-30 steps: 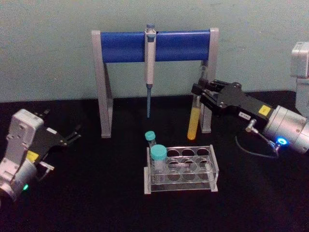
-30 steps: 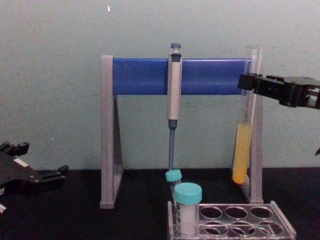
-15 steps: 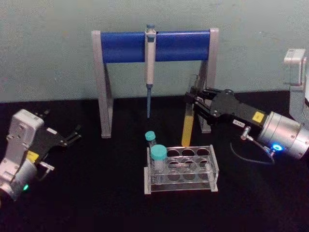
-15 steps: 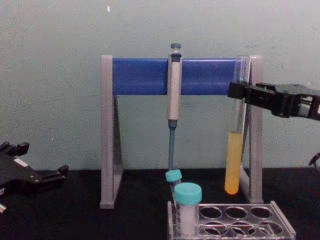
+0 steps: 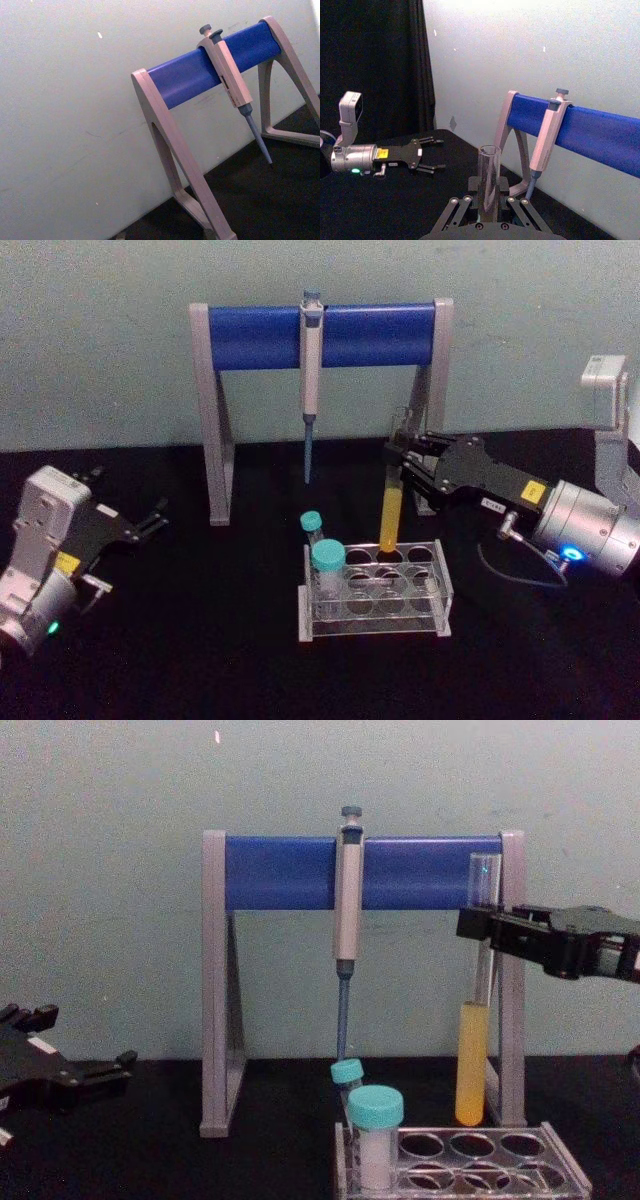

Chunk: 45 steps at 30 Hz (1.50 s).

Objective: Pick up the test tube from the test tube rack, shake it, then place it back into the test tube rack.

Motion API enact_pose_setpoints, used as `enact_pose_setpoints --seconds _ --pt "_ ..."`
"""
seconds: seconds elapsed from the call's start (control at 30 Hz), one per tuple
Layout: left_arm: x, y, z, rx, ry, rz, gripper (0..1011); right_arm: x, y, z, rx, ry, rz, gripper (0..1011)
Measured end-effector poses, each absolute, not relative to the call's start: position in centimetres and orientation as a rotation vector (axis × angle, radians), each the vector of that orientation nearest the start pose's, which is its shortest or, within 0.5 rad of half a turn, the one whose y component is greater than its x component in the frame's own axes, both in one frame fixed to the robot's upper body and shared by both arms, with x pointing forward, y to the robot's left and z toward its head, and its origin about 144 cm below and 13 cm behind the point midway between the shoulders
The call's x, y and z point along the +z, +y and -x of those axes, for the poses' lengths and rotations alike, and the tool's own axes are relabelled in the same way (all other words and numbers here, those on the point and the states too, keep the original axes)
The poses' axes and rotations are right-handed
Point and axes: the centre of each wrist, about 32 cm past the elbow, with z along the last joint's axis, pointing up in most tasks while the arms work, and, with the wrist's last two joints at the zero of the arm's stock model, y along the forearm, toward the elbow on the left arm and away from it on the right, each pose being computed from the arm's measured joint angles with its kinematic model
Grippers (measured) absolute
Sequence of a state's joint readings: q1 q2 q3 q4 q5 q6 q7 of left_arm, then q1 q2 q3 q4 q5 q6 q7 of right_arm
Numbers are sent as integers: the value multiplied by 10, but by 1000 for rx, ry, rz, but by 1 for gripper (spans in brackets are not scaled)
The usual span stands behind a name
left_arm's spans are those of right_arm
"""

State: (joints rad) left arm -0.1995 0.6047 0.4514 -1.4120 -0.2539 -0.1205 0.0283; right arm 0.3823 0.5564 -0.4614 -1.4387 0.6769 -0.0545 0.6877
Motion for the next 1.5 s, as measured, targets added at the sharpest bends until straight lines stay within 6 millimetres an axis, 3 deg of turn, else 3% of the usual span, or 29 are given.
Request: enact_pose_setpoints --seconds 1.5 --pt "1140 310 -489 1248 -285 -305 1001 1186 -285 -543 -572 -34 -9 233"
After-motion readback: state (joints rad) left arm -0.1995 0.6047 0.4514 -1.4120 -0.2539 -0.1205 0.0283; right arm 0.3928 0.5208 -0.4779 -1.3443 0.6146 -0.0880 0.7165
